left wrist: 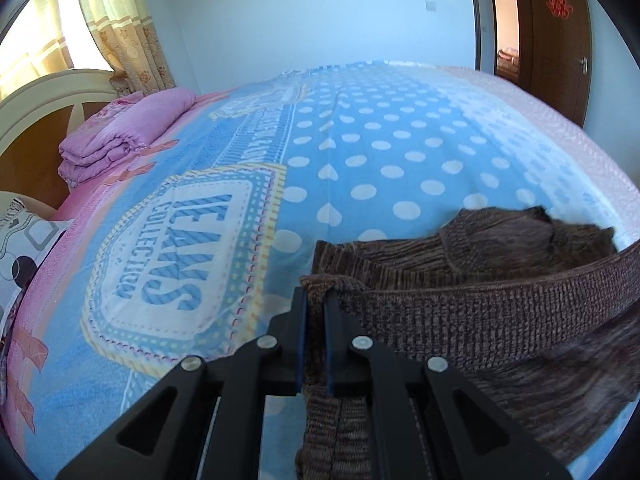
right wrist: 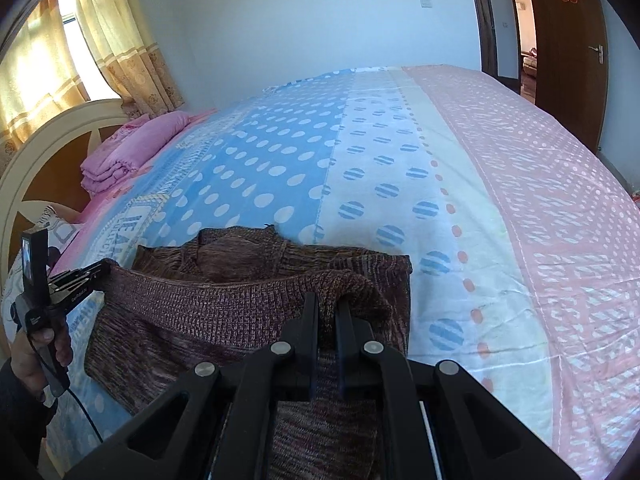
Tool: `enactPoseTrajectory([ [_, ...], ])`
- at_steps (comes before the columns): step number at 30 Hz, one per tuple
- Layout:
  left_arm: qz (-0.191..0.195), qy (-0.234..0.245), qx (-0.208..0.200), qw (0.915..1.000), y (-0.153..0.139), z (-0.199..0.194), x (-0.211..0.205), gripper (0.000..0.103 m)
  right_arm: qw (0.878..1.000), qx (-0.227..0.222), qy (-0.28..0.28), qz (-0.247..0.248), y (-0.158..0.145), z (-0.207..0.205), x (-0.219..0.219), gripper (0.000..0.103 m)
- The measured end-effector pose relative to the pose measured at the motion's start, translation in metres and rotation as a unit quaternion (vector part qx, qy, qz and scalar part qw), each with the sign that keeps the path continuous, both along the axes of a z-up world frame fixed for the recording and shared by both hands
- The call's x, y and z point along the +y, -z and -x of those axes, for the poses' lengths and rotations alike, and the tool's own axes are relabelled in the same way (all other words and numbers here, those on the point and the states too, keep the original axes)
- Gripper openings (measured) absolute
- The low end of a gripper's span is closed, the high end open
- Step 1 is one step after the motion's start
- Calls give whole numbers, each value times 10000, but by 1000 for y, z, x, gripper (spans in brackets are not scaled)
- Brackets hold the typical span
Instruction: Fold small clothes
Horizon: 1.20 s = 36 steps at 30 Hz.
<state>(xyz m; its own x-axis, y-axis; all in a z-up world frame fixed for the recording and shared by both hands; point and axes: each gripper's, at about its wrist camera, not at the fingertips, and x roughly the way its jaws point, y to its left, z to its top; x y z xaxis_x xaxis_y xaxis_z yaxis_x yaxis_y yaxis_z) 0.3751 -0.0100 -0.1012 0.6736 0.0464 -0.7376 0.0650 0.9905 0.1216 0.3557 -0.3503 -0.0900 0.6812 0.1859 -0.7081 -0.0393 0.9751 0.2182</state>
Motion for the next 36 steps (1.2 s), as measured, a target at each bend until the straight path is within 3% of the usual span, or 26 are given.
enactPoseTrajectory([
  [4, -424, -203, 49, 9989, 27, -20, -8, 20, 9991, 351, 66, 239, 32, -33, 0, 7],
  [5, -430, -266, 65, 9987, 30, -21, -6, 25, 9986, 420, 125, 312, 39, -38, -1, 12],
  [7, -195, -373, 116, 9990, 29, -15, 1, 43, 9975, 414, 284, 507, 44, -37, -3, 37],
  [8, -164, -393, 30, 9991, 25, -8, 4, 50, 9970, 380, 280, 615, 43, -31, -3, 55],
  [9, -241, -379, -79, 9990, 20, 2, 6, 65, 9965, 376, 260, 699, 42, -27, -2, 65],
  [12, -546, -89, -472, 9974, 10, 36, 6, 83, 9885, 462, 92, 1439, 44, -12, 12, 67],
  [13, -684, 63, -491, 9964, 12, 42, 3, 95, 9828, 498, 2, 1776, 47, -9, 19, 67],
  [14, -864, 166, -440, 9951, 16, 46, -1, 100, 9750, 559, -110, 2147, 53, -11, 28, 67],
  [17, -1352, 374, -378, 9894, 31, 36, -16, 101, 9608, 508, -269, 2711, 59, -24, 44, 67],
  [21, -1768, -30, -456, 9832, 35, -4, -23, 101, 9577, 323, 62, 2860, 39, -67, 47, 67],
  [26, -1370, -722, -415, 9871, 7, -38, 6, 101, 9709, -70, 509, 2339, 1, -80, 27, 67],
  [30, -1292, -574, -364, 9893, 2, -36, 19, 103, 9737, -43, 531, 2217, 6, -61, 14, 67],
  [33, -1149, -348, -132, 9927, 13, -34, 27, 103, 9837, 65, 513, 1723, 16, -44, 2, 67],
  [36, -710, -256, 297, 9967, 23, -43, 39, 103, 9864, 66, 451, 1577, 24, -23, 4, 67],
])
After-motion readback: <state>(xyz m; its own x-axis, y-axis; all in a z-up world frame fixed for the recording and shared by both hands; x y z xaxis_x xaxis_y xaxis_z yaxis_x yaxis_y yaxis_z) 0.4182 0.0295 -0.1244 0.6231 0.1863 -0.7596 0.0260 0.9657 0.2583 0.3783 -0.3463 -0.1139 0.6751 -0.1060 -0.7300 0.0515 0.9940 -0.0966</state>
